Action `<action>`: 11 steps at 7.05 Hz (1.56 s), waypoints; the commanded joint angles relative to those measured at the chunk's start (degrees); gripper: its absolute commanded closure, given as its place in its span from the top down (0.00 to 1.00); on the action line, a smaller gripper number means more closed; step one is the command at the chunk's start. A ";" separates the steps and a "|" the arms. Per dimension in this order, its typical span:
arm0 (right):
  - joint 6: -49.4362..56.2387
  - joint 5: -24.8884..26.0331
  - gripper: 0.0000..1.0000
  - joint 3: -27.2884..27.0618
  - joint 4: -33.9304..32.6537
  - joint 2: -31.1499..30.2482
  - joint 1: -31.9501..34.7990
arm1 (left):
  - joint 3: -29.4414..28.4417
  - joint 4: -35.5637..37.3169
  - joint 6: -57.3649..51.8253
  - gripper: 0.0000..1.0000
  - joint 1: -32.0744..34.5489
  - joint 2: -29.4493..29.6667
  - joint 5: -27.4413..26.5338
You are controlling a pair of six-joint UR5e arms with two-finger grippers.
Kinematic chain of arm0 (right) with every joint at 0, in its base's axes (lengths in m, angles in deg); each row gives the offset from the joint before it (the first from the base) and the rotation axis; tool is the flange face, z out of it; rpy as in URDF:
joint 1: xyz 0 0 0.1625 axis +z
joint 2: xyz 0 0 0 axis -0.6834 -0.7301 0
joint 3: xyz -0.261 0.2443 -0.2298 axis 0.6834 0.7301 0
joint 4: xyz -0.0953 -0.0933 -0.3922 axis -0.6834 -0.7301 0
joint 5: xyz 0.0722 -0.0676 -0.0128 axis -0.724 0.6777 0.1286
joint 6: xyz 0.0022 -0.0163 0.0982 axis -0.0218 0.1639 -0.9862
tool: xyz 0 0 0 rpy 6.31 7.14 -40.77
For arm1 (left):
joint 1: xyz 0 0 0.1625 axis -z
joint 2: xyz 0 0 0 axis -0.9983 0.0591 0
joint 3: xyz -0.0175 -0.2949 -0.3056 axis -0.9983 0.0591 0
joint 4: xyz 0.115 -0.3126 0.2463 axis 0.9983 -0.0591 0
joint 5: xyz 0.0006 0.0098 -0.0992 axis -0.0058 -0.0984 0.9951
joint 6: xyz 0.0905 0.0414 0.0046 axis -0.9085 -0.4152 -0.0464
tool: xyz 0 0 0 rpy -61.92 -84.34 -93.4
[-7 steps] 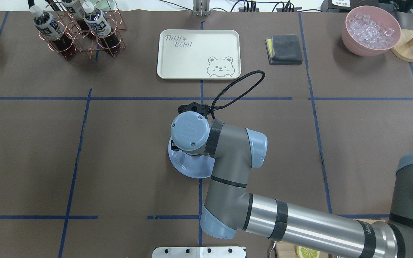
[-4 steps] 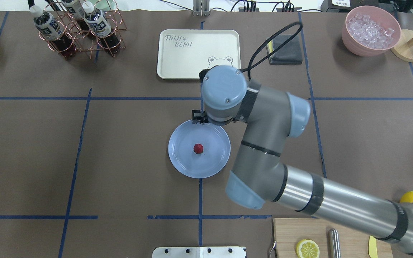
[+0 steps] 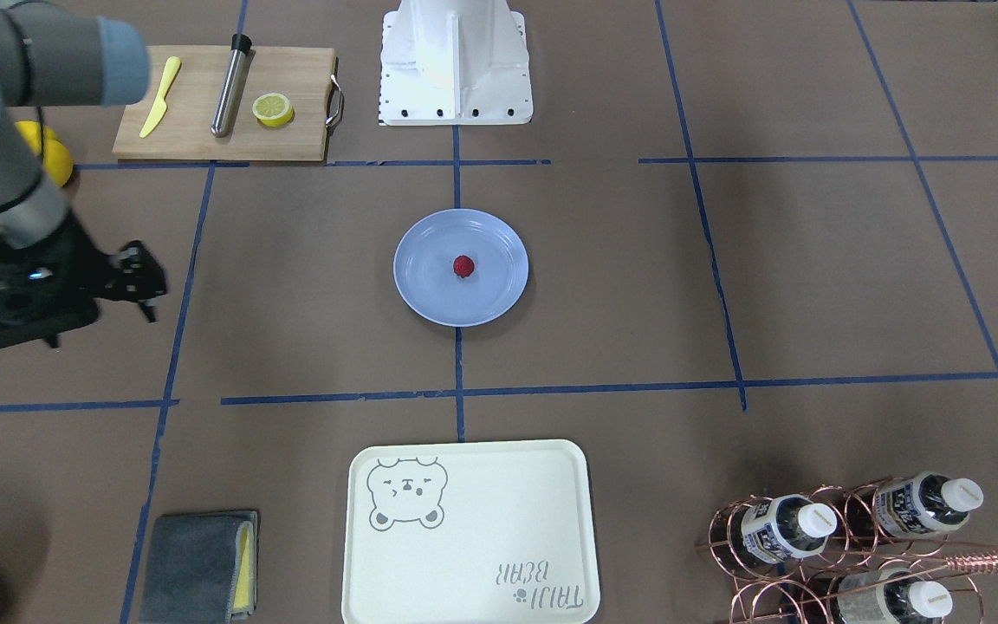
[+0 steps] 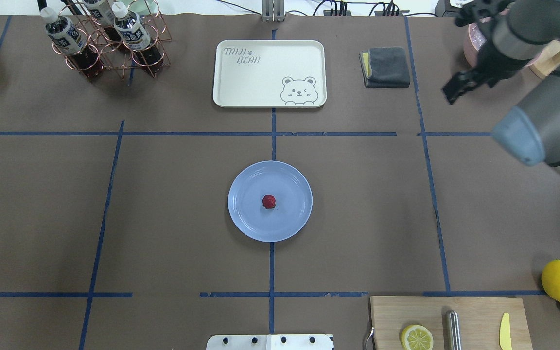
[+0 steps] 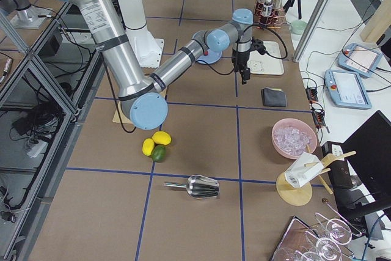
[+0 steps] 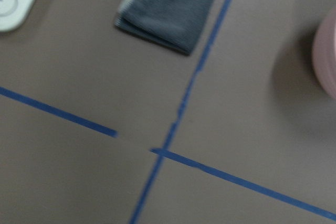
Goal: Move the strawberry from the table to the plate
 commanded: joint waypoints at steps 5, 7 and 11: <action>18.40 -6.01 1.00 1.00 0.73 -24.94 25.16 | 0.87 0.00 -0.08 1.00 -0.07 0.65 1.58; 18.32 -9.08 1.00 1.35 0.73 -25.21 25.08 | 0.60 0.07 -0.08 1.00 -0.07 0.56 1.58; 18.41 -9.09 1.00 1.52 0.73 -25.21 25.08 | 0.69 0.07 -0.08 1.00 -0.25 0.47 1.67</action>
